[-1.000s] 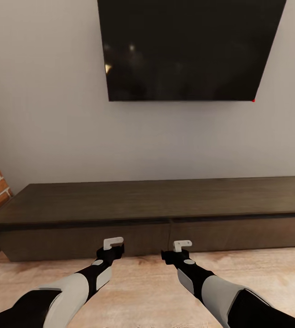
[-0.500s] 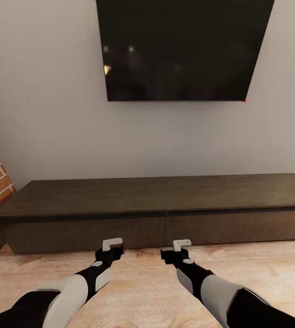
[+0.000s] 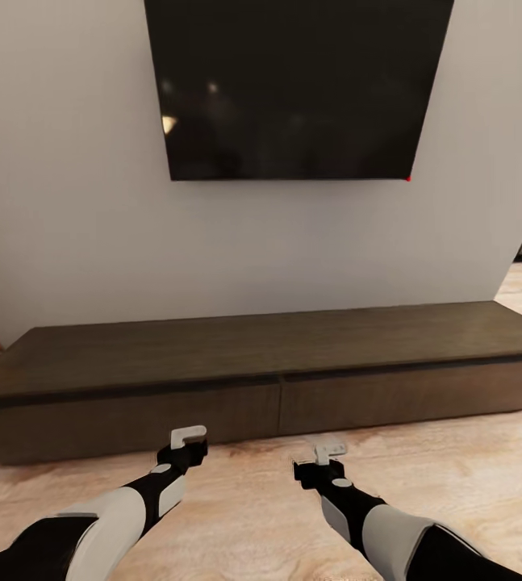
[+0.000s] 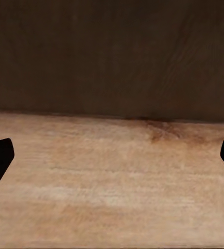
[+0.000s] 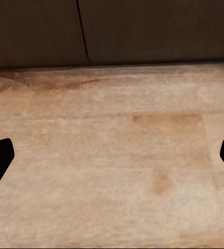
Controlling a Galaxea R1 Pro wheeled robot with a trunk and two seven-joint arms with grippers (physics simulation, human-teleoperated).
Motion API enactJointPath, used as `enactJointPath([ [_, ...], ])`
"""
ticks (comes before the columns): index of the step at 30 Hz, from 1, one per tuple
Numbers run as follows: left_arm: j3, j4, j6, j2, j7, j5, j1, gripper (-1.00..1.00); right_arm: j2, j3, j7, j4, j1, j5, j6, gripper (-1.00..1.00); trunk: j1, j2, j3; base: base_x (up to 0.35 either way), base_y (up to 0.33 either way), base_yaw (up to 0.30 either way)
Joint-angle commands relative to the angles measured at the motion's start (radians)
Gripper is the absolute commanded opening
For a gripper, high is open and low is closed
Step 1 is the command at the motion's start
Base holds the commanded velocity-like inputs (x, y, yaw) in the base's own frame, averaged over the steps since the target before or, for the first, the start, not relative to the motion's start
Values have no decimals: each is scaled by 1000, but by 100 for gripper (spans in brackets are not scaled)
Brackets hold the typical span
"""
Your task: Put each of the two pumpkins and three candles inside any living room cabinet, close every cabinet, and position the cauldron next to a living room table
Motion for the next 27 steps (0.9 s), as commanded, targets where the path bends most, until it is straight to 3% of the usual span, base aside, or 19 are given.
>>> enactJointPath([
  [1,3,5,-2,0,-2,9,-2,100,0,8,-3,0,5,-7,-2,100,0,0,0,0,0,-284],
  [10,2,6,33,-1,-7,10,0,100,0,8,-2,1,8,-9,-2,100,0,0,3,12,-9,-278],
  [14,1,7,37,0,-8,10,0,100,0,8,-2,2,8,-10,-3,100,0,0,4,132,-174,-90],
  [19,1,7,38,-1,-8,8,0,100,0,8,-6,2,9,-11,-4,100,0,0,4,157,-248,17],
  [27,1,7,38,-3,-8,8,0,100,0,8,-9,2,9,-11,-9,100,0,0,4,58,-118,206],
])
